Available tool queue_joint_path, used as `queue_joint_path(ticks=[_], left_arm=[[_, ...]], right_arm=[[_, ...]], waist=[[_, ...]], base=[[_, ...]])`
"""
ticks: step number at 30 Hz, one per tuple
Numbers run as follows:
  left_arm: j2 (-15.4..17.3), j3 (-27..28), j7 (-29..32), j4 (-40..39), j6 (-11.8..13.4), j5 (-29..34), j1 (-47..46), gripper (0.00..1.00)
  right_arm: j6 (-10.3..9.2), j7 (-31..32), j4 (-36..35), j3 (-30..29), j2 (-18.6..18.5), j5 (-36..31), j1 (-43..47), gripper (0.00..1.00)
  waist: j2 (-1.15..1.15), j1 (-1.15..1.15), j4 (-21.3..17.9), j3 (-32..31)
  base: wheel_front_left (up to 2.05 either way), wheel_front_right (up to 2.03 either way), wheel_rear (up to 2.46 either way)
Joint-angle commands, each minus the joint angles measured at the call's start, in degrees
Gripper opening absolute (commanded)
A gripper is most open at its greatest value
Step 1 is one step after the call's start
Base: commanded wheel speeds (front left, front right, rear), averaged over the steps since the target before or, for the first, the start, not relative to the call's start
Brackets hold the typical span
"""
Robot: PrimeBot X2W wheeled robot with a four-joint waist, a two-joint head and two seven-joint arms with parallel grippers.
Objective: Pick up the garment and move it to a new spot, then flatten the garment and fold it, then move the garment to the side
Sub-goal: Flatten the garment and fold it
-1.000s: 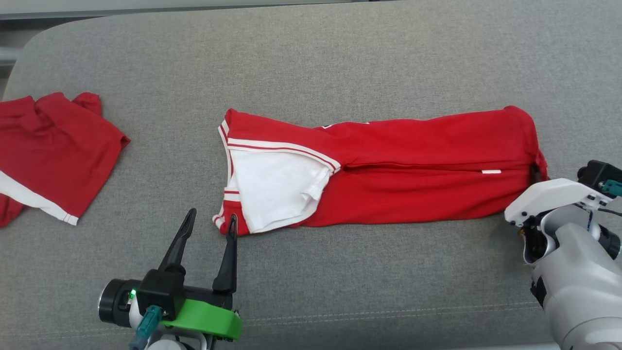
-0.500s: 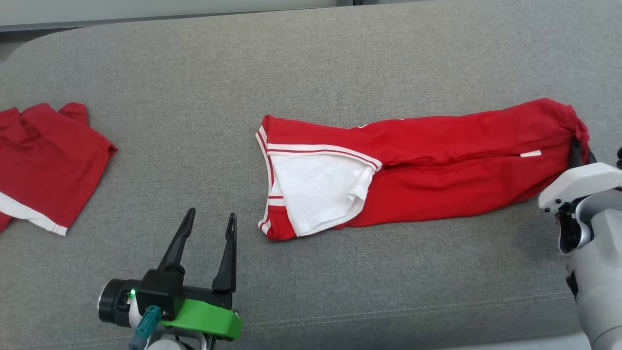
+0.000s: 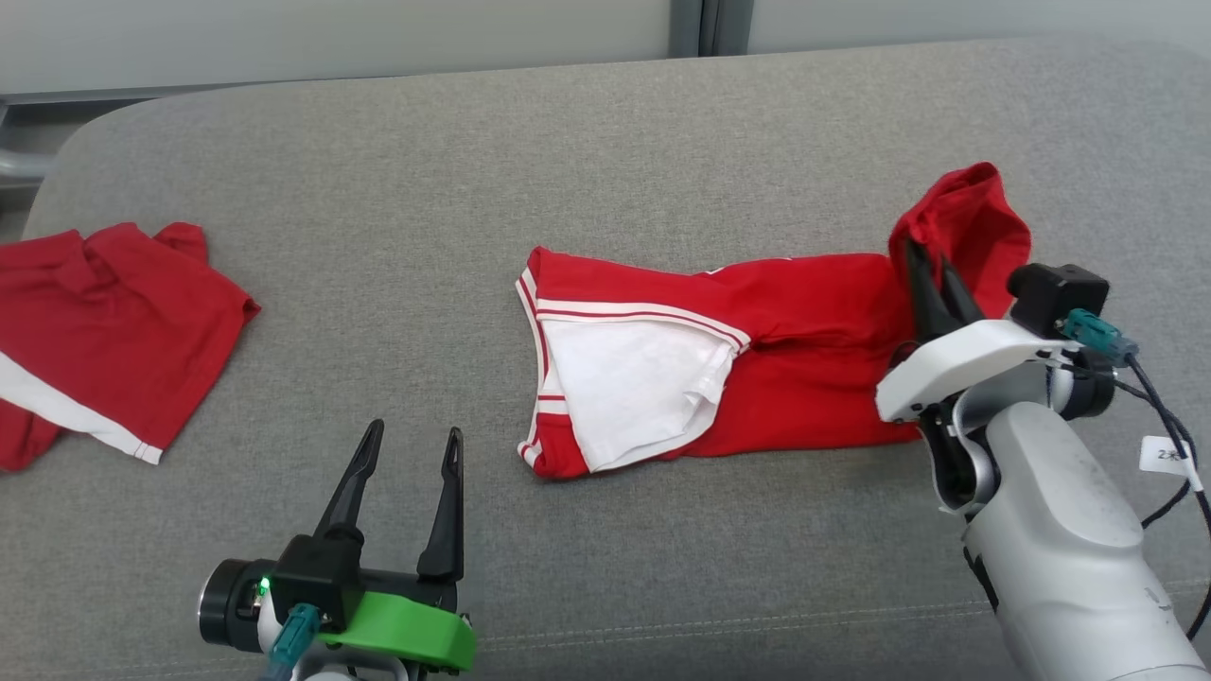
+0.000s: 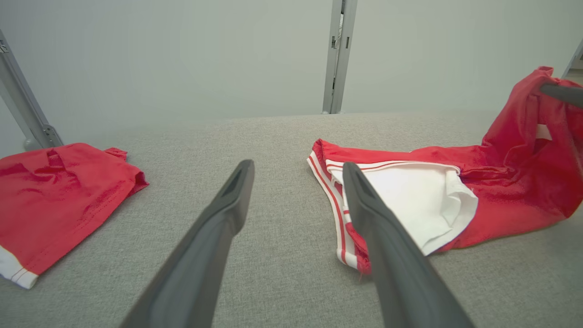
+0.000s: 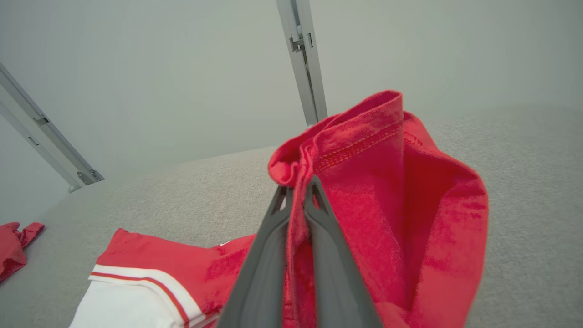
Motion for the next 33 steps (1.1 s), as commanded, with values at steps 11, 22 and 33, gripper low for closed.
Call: queue_joint_path(ticks=[11,22,33], left_arm=[[0.03,-1.08,-0.15,0.35,0.94,-1.53,1.16,1.0],[0.03,-2.35,-0.14,1.24,1.03,-1.99,1.29,1.0],[0.03,-4.24,-0.14,2.27,1.38,-2.9,0.37,1.0]], right_arm=[[-0.07,-0.13,0.26,9.79,2.95,3.53,-0.15,0.0],[-0.07,0.9,8.07,18.97,3.72,10.31,-2.9,0.0],[-0.07,0.46,16.43,29.37,3.72,19.23,-5.78,0.0]], waist=[[0.0,0.0,5.18,-1.96],[0.0,0.0,10.38,-2.38],[0.0,0.0,13.78,-2.52]], base=[[0.0,0.0,0.0],[0.0,0.0,0.0],[0.0,0.0,0.0]])
